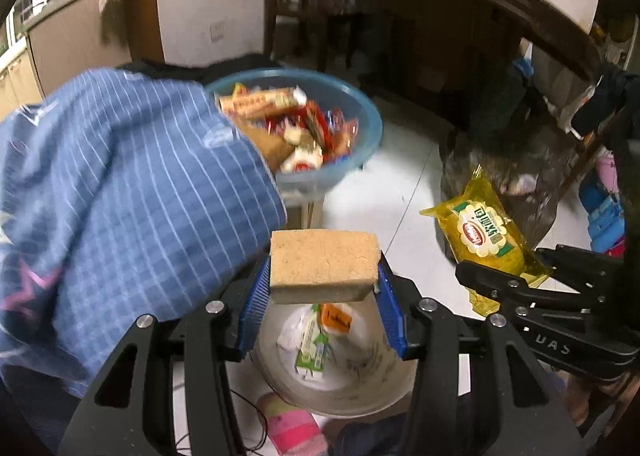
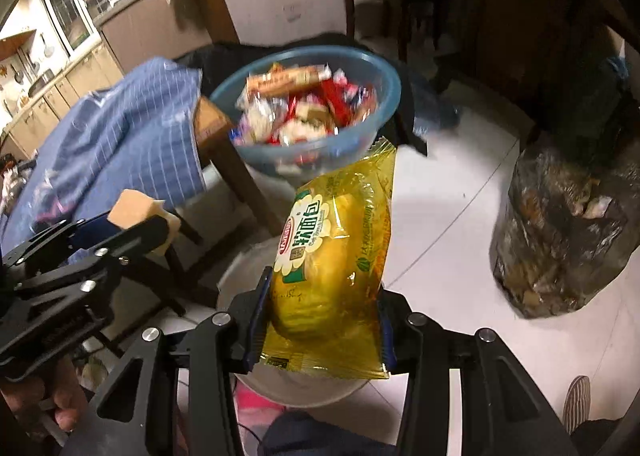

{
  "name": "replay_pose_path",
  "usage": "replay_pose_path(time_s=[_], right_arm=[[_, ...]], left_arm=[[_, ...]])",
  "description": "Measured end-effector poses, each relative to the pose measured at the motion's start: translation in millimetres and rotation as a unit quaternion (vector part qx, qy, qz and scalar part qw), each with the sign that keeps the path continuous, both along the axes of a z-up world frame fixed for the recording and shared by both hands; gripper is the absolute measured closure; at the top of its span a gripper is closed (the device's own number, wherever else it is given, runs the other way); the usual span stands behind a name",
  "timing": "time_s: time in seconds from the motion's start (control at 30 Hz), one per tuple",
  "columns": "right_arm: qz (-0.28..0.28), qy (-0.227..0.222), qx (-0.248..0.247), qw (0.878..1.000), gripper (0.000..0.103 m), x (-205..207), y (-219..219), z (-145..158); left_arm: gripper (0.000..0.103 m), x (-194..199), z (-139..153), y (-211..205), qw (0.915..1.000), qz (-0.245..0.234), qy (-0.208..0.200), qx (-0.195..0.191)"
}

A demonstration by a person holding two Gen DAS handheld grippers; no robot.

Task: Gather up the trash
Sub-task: 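Open both tools to drop the sponge and yellow bag into the bucket, then move both tools back over the table toward the remaining trash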

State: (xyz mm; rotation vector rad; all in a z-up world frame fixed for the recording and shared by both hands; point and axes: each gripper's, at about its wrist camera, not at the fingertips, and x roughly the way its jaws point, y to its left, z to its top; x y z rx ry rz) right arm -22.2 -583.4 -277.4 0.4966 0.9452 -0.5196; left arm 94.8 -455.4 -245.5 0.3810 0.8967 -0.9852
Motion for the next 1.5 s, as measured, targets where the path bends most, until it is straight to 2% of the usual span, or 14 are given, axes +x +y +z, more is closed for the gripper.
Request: replay_pose_path(time_s=[0.27,0.57,0.93,0.97,1.07,1.5], right_arm=[[0.013,0.053,0.049,0.997,0.058,8,-1,-52],[0.015,0.08,0.085,0.993,0.058,12,-4,-92],[0.025,0.073,0.087,0.993,0.057,19,-2,-89],[0.025,0.071,0.085,0.994,0.051,19,-2,-87],[0.019,0.062,0.081,0.995,0.04,15,-4,-82],[0.008,0.05,0.072,0.996,0.038,1,-10,-69]], left_arm=[[0.055,0,-48,-10,0.9985,-0.002,0.026,0.048],[0.055,2,-98,-14,0.994,-0.004,0.041,0.102],[0.054,6,-94,-15,0.9942,-0.003,0.04,0.1],[0.053,5,-95,-16,0.9941,-0.004,0.041,0.101],[0.038,4,-94,-14,0.9942,-0.005,0.035,0.102],[0.034,7,-86,-6,0.995,0.001,0.029,0.095]])
